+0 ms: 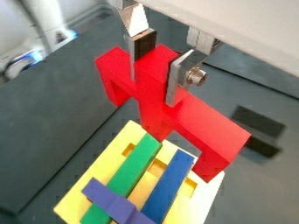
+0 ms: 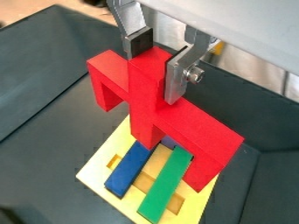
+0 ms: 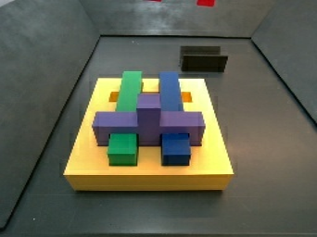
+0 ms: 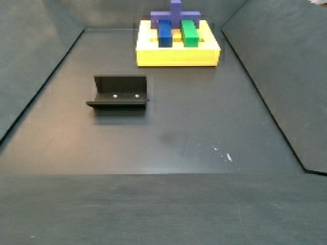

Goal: Pick up the red object. Move up. Move to above the board. Insert the red object.
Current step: Move to above the board, then insert the red object.

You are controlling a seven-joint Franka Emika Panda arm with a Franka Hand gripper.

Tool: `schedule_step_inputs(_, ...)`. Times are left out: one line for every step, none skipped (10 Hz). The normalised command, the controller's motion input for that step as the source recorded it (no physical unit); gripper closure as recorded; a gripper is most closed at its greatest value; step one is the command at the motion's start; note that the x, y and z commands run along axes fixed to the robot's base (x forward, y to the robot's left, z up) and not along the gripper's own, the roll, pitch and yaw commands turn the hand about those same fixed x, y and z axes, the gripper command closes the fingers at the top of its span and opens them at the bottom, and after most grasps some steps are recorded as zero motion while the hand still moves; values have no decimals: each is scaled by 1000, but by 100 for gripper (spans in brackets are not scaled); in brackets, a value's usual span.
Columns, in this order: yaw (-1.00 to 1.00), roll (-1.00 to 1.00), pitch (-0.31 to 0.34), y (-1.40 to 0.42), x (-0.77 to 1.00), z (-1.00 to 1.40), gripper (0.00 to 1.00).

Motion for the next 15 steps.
schedule_step_inputs(625, 170, 125, -39, 59, 24, 100)
schedule_step_inputs(339, 151, 120, -40, 66, 27, 100)
schedule_step_inputs(0, -214, -157, 9, -66, -246, 100)
schedule_step_inputs(0, -219, -154, 49, -54, -280, 100)
schedule_step_inputs(-77, -193, -129, 0, -100, -351, 100)
schedule_step_inputs(-80, -251, -147, 3, -174, -494, 100)
schedule_step_inputs(-80, -244, -163, 0, -166, -566, 100)
schedule_step_inputs(-54, -257, -187, 0, -120, -520, 100)
schedule_step_inputs(0, -196, -229, 37, -71, -549, 100)
schedule_step_inputs(20, -93, -214, 17, 0, -583, 100)
schedule_step_inputs(51, 0, -116, 9, 91, -554, 100)
schedule_step_inputs(63, 40, -60, 17, 71, -511, 100)
schedule_step_inputs(109, 154, -33, 0, 14, -497, 100)
schedule_step_inputs(143, 220, -14, 0, 11, -457, 100)
schedule_step_inputs(143, 243, 0, 0, 29, -337, 100)
